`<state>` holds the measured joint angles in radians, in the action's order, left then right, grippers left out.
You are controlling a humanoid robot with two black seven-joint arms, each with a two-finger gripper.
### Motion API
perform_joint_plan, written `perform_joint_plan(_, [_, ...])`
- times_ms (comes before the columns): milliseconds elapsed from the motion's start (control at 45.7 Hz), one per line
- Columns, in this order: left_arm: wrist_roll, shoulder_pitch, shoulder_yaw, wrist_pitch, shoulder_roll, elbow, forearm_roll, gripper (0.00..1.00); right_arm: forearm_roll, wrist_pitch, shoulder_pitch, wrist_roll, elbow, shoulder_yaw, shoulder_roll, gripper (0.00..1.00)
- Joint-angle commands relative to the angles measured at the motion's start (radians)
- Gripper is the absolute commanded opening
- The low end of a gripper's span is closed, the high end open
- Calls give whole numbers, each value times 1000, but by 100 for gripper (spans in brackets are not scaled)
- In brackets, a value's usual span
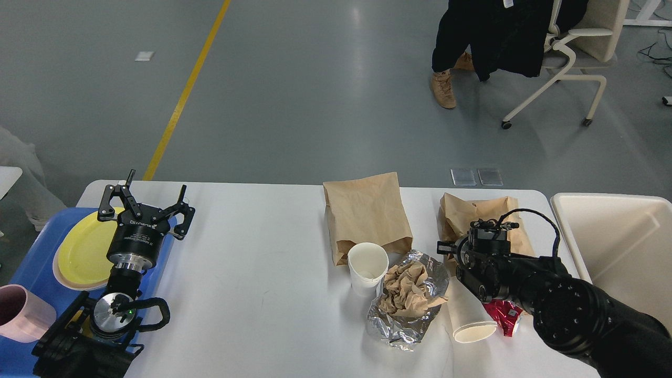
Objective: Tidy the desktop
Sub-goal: 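Lower the right gripper onto the farther brown paper bag and grasp it, then lift the paper bag and carry it into the white bin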
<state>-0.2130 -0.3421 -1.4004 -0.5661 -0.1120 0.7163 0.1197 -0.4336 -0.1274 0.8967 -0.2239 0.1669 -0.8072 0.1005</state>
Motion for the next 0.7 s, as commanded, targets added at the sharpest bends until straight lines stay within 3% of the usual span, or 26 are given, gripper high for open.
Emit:
perform_joint_plan(0, [0,0,0,0,0,0,0,96,3,0,-10,-15,0,5,2,0])
perform_joint_plan(460, [1,0,0,0,0,0,0,96,18,-1,40,-25,31,20,-18,0])
perform_joint_plan(678, [1,0,0,0,0,0,0,96,53,-11,275,-44,333,20,-168,0])
